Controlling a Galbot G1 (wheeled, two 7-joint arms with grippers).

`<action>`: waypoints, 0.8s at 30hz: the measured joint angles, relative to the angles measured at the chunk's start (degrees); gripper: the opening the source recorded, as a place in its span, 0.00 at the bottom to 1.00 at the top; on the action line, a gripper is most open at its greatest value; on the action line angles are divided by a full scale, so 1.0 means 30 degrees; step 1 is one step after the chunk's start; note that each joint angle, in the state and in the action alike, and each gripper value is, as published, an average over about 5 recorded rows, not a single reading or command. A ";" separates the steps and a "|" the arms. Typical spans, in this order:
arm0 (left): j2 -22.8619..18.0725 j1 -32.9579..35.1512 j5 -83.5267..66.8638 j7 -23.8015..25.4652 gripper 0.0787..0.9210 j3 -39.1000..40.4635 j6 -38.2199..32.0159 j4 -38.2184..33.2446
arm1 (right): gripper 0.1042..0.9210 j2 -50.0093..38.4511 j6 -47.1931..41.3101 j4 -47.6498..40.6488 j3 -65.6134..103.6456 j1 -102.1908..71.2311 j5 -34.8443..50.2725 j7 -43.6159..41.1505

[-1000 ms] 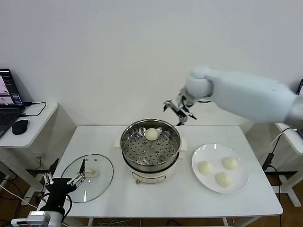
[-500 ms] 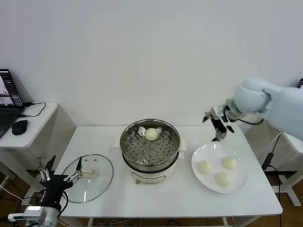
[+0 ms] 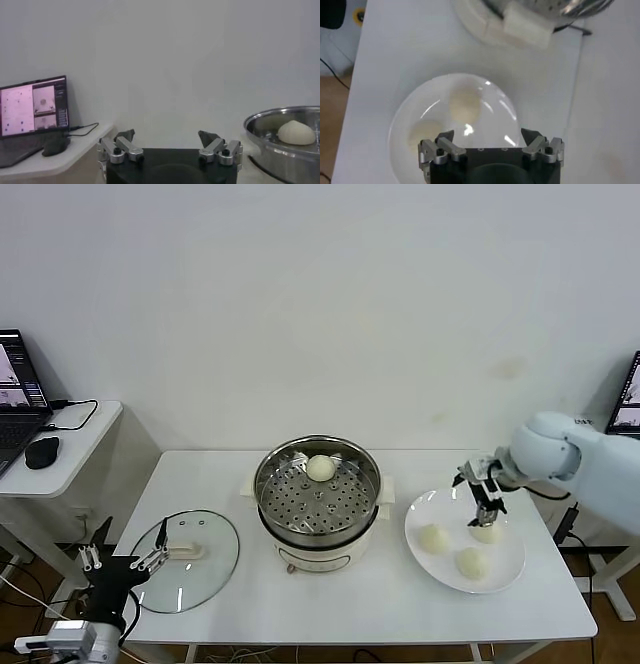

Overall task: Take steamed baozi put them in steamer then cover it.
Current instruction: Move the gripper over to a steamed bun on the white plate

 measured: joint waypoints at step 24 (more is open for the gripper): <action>-0.0158 0.0216 0.0026 -0.0010 0.88 -0.0198 0.0034 -0.0206 | 0.88 0.2661 0.0503 -0.2924 0.4263 -0.6603 -0.1833 0.1787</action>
